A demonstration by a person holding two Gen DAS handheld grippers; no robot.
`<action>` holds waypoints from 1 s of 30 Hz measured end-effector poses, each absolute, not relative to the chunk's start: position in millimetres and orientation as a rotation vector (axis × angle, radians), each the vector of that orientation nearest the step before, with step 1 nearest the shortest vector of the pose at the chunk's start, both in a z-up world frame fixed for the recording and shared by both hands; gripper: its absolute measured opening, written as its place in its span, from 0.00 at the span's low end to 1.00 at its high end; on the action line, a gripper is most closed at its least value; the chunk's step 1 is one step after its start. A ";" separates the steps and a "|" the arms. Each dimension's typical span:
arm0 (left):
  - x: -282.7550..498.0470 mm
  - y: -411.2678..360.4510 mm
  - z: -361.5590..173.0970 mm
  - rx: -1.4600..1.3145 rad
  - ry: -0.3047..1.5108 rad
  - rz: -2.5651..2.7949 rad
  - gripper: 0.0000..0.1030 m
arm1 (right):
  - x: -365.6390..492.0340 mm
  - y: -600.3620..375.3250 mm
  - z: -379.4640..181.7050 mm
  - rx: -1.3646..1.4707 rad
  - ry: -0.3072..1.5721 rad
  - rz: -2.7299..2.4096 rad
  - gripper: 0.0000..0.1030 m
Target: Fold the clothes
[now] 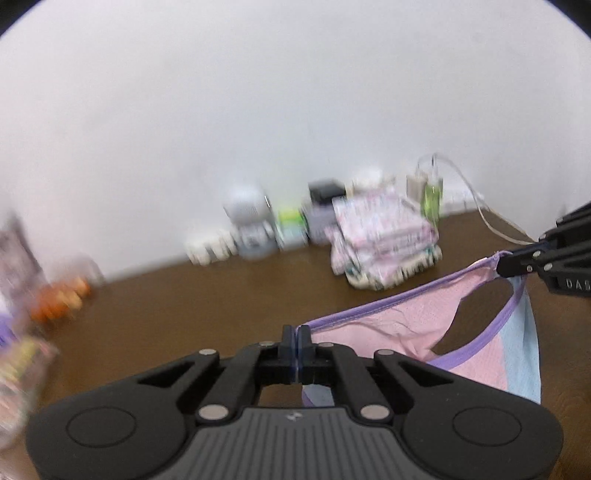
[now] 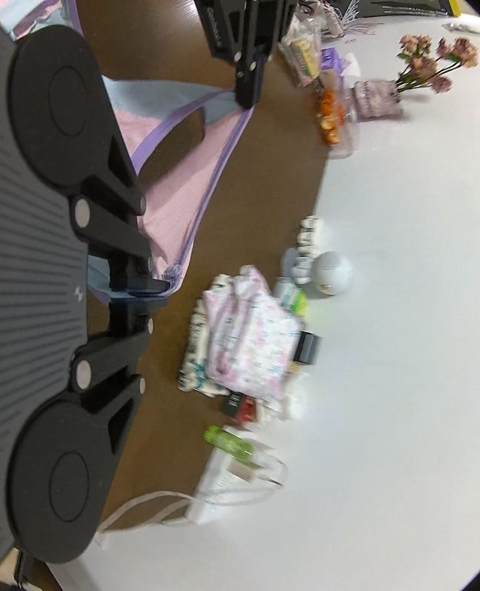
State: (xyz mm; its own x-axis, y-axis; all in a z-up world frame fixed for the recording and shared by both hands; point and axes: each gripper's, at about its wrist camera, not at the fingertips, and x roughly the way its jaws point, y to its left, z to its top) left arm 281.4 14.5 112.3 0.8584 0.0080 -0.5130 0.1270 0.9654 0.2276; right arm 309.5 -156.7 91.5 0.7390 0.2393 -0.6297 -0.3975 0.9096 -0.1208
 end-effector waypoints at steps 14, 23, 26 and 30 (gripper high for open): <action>175.2 11.6 307.0 0.462 0.071 0.154 0.00 | 214.3 -127.2 286.5 -0.265 0.247 0.303 0.01; 121.7 12.7 403.9 0.491 -0.061 0.262 0.00 | 152.7 -103.7 392.3 -0.236 0.079 0.259 0.01; 121.0 14.8 421.3 0.498 -0.061 0.277 0.00 | 143.7 -95.1 412.7 -0.247 0.045 0.245 0.01; 128.7 18.4 439.9 0.510 -0.045 0.294 0.00 | 149.9 -83.1 430.2 -0.268 0.031 0.229 0.01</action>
